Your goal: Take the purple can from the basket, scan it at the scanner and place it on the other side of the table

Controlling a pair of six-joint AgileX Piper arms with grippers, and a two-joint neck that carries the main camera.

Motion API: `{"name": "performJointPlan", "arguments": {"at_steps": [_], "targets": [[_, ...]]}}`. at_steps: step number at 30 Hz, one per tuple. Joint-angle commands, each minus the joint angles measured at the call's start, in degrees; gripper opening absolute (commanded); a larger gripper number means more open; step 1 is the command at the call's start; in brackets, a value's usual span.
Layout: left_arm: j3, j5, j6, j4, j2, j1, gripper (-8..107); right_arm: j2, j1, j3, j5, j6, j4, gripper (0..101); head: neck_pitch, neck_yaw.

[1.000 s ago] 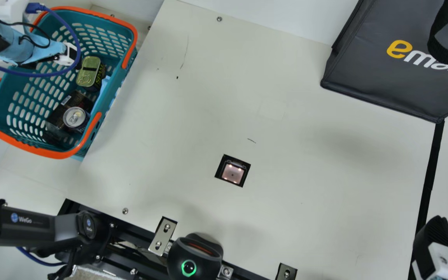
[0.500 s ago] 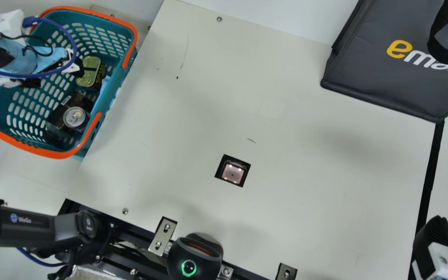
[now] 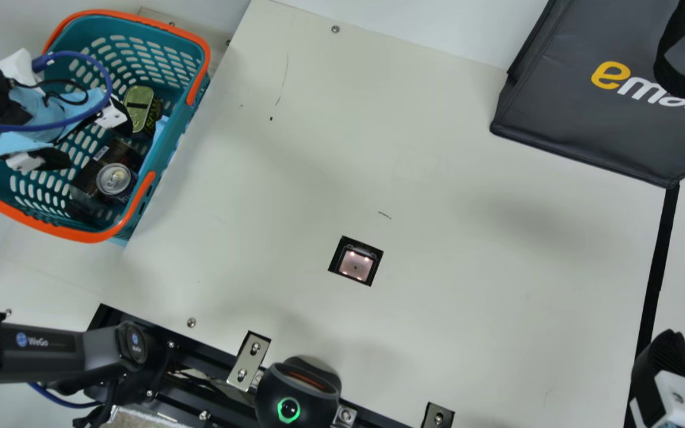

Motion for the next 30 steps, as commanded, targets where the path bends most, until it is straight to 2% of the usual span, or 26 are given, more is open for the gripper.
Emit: {"name": "performJointPlan", "arguments": {"at_steps": [1, 17, 30], "targets": [[0.76, 0.00, -0.34, -0.02, 0.02, 0.19, 90, 0.00, 0.00, 0.00, 0.00, 0.00, 0.00, 95, -1.66, 0.23], [4.46, -1.30, -2.18, -1.69, 3.33, 0.55, 90, 0.00, 0.00, 0.00, 0.00, 0.00, 0.00, 95, -1.66, 0.23], [5.38, -2.17, -4.98, -1.70, 5.91, 0.03, 90, 0.00, 0.00, 0.00, 0.00, 0.00, 0.00, 95, -1.66, 0.23]]}}
